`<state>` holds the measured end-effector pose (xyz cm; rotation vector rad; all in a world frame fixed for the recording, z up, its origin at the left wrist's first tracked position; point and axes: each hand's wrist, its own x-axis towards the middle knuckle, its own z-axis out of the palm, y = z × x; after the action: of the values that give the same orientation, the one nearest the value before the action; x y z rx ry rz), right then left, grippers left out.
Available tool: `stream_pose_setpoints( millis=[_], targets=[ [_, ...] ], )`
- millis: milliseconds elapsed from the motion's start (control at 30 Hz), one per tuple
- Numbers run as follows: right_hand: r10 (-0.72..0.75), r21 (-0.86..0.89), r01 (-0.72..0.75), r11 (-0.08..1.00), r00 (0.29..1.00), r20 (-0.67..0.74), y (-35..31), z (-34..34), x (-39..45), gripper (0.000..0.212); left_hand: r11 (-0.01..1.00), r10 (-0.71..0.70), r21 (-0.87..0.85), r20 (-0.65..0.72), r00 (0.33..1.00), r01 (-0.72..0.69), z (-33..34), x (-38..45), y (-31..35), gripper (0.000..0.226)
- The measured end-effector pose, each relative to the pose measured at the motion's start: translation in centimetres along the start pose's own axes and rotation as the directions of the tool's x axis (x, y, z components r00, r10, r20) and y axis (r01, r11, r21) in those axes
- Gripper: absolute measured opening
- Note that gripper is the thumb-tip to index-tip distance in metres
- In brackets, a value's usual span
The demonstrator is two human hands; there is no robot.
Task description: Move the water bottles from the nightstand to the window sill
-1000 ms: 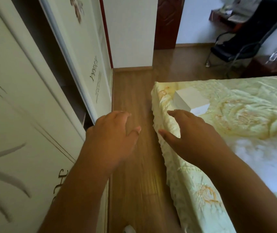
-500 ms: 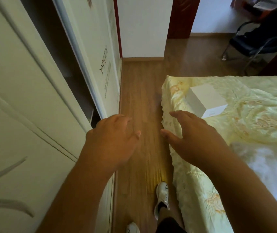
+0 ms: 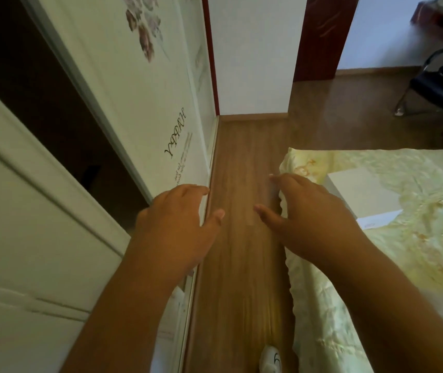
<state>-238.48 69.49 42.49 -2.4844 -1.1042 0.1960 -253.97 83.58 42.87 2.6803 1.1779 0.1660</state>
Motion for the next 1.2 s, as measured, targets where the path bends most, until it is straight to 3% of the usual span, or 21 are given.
stream_pose_setpoints(
  millis=[433, 733, 1200],
  targets=[
    [0.007, -0.074, -0.005, 0.997, 1.0, 0.023, 6.6, -3.1, 8.0, 0.068, 1.0, 0.027, 0.0, 0.039, 0.999, -0.027, 1.5, 8.0, 6.1, 0.064],
    [0.101, -0.141, -0.099, 0.985, 0.995, 0.002, 9.5, -3.9, 13.7, 0.072, 0.996, 0.093, -0.01, 0.075, 0.993, -0.092, 3.0, 15.5, 8.1, 0.063],
    [0.184, -0.193, -0.194, 0.962, 0.981, -0.067, 6.9, -3.5, 27.4, 0.072, 0.979, 0.178, -0.105, 0.048, 0.983, -0.172, 2.1, 31.0, 5.7, 0.062]
  ],
)
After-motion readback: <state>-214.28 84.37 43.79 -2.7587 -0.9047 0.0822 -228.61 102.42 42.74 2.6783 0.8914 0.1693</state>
